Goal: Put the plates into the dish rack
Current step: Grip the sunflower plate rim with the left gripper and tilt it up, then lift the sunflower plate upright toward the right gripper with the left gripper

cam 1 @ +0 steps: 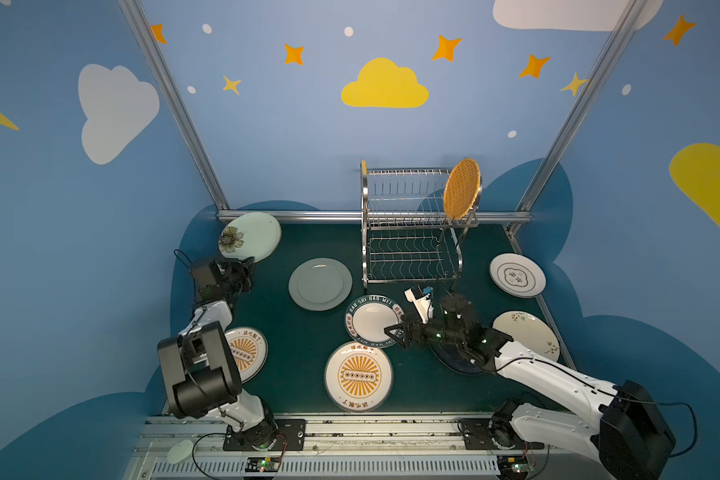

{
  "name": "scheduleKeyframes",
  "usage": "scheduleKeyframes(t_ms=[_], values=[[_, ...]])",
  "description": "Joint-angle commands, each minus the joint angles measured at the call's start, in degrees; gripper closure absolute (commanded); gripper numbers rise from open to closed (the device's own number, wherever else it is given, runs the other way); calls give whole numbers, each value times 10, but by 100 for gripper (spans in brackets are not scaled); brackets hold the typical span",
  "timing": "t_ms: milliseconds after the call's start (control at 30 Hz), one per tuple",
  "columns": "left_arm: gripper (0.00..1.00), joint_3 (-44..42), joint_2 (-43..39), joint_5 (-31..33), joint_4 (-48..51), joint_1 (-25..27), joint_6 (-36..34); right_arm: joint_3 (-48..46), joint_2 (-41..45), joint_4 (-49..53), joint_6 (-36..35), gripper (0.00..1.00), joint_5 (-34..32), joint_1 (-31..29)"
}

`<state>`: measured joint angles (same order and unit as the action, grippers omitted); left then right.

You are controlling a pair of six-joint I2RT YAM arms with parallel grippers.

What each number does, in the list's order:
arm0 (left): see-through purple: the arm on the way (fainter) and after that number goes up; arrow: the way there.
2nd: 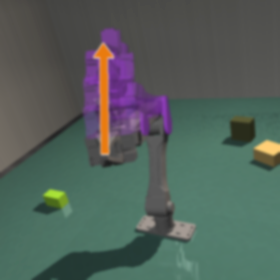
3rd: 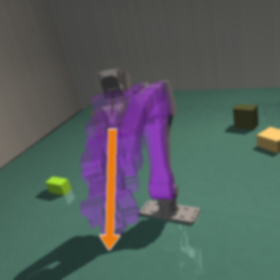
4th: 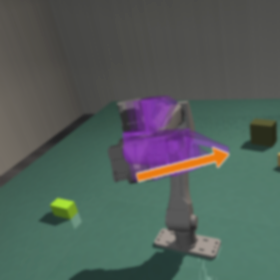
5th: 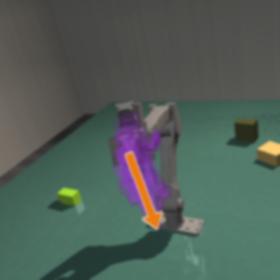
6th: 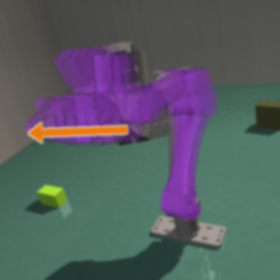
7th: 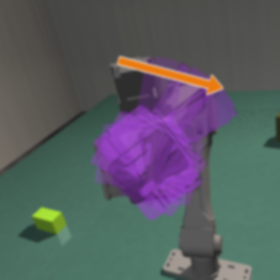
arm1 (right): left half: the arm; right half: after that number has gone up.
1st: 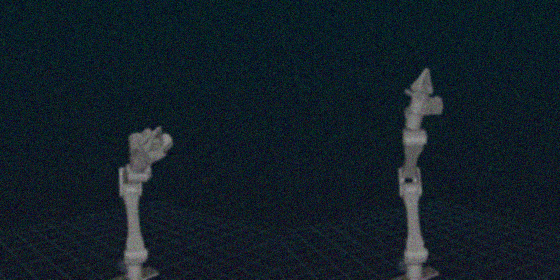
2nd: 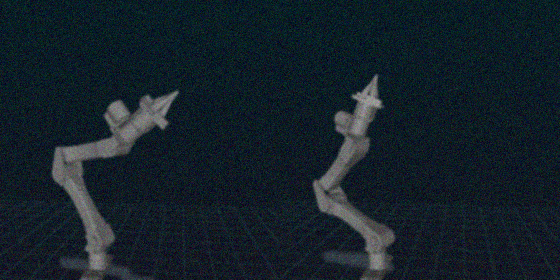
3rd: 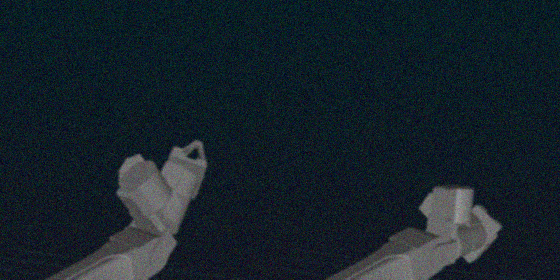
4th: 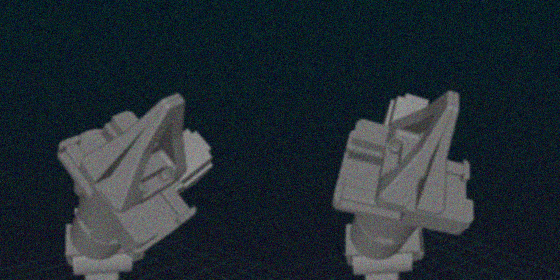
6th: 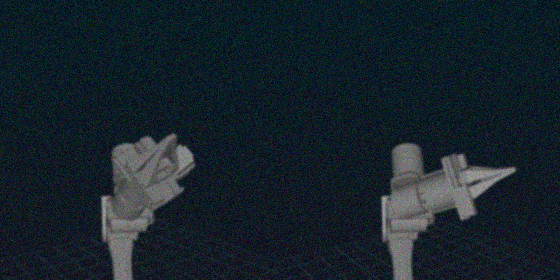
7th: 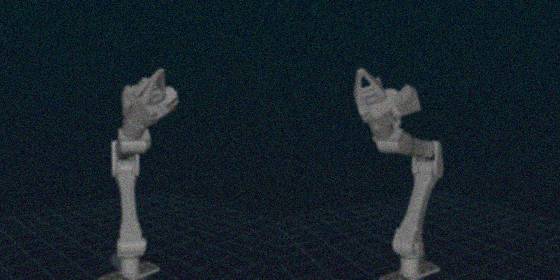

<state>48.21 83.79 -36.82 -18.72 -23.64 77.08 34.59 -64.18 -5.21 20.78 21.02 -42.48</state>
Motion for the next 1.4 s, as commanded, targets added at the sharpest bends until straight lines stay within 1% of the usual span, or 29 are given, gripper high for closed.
scheduleKeyframes(t_ms=[0, 100, 233, 333, 433, 533, 600, 667, 700, 833, 967, 1100, 1267, 1367], values=[[96, 42, -91, -39, 87, 25, -91, 17, 18, 16, 3, 9, -23, -1], [96, 41, -161, -38, 173, 53, -126, 15, 25, 17, 8, 9, -36, 3], [96, 41, -227, -55, 248, 95, -166, 9, 34, 19, 21, 9, -39, 23], [96, 56, -250, -73, 315, 139, -211, 9, 39, 29, 36, 9, -36, 47], [96, 55, -266, -86, 352, 175, -235, 8, 41, 35, 54, 8, -23, 78], [96, 39, -273, -110, 345, 194, -242, 15, 41, 51, 92, 8, 0, 126], [96, 36, -269, -123, 347, 210, -252, 24, 44, 66, 126, 8, -3, 150], [96, 37, -257, -129, 360, 228, -270, 35, 59, 86, 144, 8, 40, 178], [96, 37, -250, -134, 360, 236, -277, 36, 71, 92, 153, 7, 48, 187], [96, 20, -225, -155, 310, 271, -269, 44, 125, 79, 161, 5, 40, 192], [96, 16, -205, -159, 276, 313, -268, 89, 136, 106, 181, 5, 49, 191], [96, 20, -195, -166, 248, 354, -274, 108, 113, 94, 210, 6, 69, 188], [96, 12, -189, -171, 204, 377, -264, 134, 58, 75, 234, 7, 88, 172], [96, 13, -178, -172, 191, 389, -261, 136, 31, 45, 252, 8, 89, 157]])
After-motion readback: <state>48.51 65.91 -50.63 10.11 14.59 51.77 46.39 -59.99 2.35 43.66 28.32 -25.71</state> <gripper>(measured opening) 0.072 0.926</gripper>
